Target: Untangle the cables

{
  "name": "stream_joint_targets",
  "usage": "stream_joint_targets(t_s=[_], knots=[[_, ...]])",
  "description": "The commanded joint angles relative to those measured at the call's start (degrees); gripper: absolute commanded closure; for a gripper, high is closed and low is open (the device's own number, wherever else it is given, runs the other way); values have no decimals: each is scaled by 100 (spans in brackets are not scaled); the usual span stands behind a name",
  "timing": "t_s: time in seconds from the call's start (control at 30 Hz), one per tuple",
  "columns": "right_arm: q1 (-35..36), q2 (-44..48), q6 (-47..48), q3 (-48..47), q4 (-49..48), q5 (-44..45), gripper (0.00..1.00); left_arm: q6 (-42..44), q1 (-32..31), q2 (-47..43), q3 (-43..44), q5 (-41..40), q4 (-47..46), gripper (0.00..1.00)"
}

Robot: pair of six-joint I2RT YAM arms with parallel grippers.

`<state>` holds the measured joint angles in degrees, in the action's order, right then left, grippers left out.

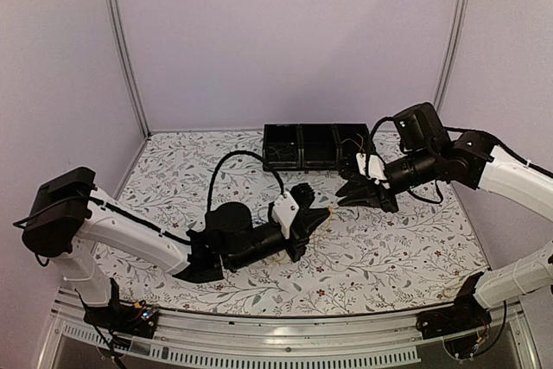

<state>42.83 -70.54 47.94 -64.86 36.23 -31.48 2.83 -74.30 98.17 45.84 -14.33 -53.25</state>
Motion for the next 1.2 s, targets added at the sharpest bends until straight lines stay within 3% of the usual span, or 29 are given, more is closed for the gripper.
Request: stream_joint_targets(t_s=[0.0,0.3,0.77,1.17], knots=[[158,-111,97,35,42,169,80,-64,-63,-199,48,109,-167,100],[318,-276,42,109,-53,145,81,-63,-63,-204,-9,133,-342,100],[354,-296,360,213,-35,756,72,-19,-61,-337,-190,97,-372,100],[353,-294,376,149,-120,649,76,-115,-55,-253,-130,179,-286,100]])
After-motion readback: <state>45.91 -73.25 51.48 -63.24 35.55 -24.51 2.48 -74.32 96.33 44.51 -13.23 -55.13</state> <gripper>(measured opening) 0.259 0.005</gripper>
